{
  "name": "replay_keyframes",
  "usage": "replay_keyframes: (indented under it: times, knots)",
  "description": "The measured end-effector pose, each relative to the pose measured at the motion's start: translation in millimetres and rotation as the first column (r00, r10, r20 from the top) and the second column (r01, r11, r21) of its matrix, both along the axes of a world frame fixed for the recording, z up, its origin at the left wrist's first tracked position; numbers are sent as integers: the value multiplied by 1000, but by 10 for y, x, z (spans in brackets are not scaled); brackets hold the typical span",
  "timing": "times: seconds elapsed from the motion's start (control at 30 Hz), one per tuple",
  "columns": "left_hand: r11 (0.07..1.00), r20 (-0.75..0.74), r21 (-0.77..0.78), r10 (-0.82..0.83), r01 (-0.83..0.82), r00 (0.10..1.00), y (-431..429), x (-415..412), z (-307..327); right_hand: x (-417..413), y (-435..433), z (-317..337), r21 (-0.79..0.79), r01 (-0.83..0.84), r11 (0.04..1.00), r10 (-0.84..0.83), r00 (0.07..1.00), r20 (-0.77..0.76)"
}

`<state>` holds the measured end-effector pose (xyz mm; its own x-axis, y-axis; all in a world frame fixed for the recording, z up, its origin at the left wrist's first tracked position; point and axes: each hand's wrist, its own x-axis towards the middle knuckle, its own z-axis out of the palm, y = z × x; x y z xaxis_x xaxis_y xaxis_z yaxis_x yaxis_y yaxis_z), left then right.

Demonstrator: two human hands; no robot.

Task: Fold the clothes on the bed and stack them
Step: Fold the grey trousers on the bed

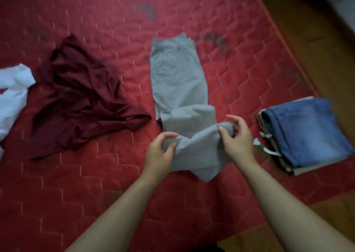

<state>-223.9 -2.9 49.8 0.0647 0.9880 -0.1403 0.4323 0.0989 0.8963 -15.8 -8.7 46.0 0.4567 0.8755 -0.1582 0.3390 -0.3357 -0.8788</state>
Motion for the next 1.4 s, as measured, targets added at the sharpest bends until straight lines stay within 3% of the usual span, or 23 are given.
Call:
replay_keyframes:
  times: [0.1, 0.17, 0.27, 0.37, 0.47, 0.57, 0.7, 0.9, 1.0, 1.07, 1.23, 1.4]
  knots:
    - [982, 174, -15, 187, -187, 967, 700, 213, 302, 213, 826, 221, 59, -88, 994, 86, 995, 41]
    - [955, 326, -70, 295, -288, 898, 1301, 374, 421, 370, 1399, 315, 65, -137, 989, 132, 989, 69]
    - [905, 505, -327, 411, -272, 759, 2074, 473, 394, 562, 1911, 223, 86, -189, 978, 179, 977, 113]
    - [880, 294, -406, 382, -247, 876, 2290, 430, -52, 631, 1961, -205, 61, -231, 971, 223, 968, 117]
    - [899, -4, -327, 305, -290, 952, 1998, 365, -710, 608, 1772, -779, -67, -291, 954, 297, 950, 101]
    - [923, -198, -272, 224, -273, 954, 1588, 247, -1224, 575, 1529, -1232, -178, -271, 946, 293, 950, 107]
    - [904, -355, -178, 310, -389, 882, 1407, 144, -1519, 461, 1411, -1527, -278, -226, 934, 220, 974, -51]
    - [940, -309, -195, 212, -280, 927, 1594, 73, -1712, 359, 1437, -1677, -276, -200, 940, 207, 978, -4]
    - [925, -163, -262, 239, -276, 957, 1638, 89, -1771, 318, 1415, -1710, -251, -193, 949, 184, 981, -59]
    - [912, -145, -261, 287, -317, 947, 1553, 110, -1797, 283, 1350, -1714, -212, -173, 962, 163, 985, -63]
    - [900, -174, -235, 332, -367, 927, 1003, 139, -1747, 258, 959, -1704, -179, -172, 969, 167, 985, -40]
    - [879, -155, -345, 294, -330, 943, 222, 168, -1592, 380, 249, -1622, -239, -215, 947, 212, 977, -37]
